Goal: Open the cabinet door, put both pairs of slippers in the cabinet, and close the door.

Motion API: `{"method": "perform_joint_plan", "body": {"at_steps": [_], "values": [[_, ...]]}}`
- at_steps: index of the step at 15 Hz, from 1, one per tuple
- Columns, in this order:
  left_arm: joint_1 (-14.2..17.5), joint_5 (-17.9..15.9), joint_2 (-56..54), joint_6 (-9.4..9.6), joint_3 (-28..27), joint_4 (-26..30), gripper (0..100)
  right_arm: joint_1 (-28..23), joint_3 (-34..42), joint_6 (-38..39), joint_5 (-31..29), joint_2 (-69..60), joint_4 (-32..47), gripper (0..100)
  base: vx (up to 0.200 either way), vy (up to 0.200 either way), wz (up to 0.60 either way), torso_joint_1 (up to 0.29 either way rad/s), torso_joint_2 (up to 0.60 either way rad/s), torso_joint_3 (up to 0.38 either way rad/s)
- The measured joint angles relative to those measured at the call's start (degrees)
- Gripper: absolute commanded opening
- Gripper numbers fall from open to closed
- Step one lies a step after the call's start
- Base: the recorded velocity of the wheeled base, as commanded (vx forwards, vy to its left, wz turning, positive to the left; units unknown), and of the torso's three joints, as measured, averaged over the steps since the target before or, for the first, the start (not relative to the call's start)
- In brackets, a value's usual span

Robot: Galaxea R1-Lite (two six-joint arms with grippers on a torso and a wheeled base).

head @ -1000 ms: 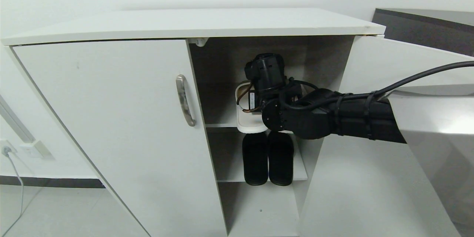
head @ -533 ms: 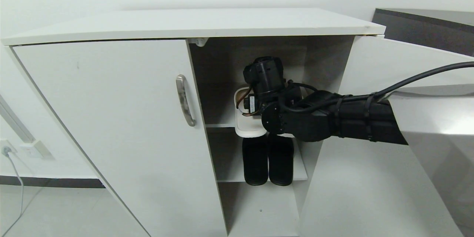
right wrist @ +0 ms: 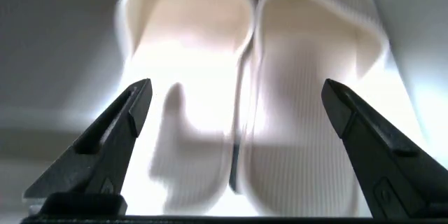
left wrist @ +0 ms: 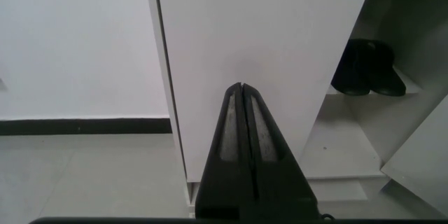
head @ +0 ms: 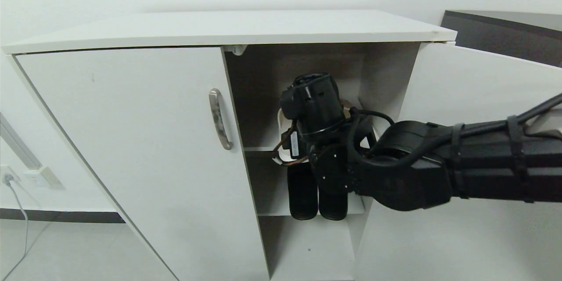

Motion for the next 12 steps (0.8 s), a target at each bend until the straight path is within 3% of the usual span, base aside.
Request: {"method": "perform_joint_plan", "body": {"at_steps": [5,6,12], "values": [[0.0,0.0,0.0,-0.02,0.0,0.0,0,3.6,19.8,0.0,3.2,-9.3,-13.3,100,0.0,0.0,0.0,0.0,0.0,0.0],[0.0,0.0,0.0,-0.02,0.0,0.0,0,3.9,22.6,0.0,4.7,-10.7,-15.3,0,0.0,0.0,0.0,0.0,0.0,0.0],[0.0,-0.1,0.0,0.13,0.0,0.0,0,4.1,33.0,0.0,12.3,-13.0,-24.1,0,0.0,0.0,0.0,0.0,0.0,0.0]]}}
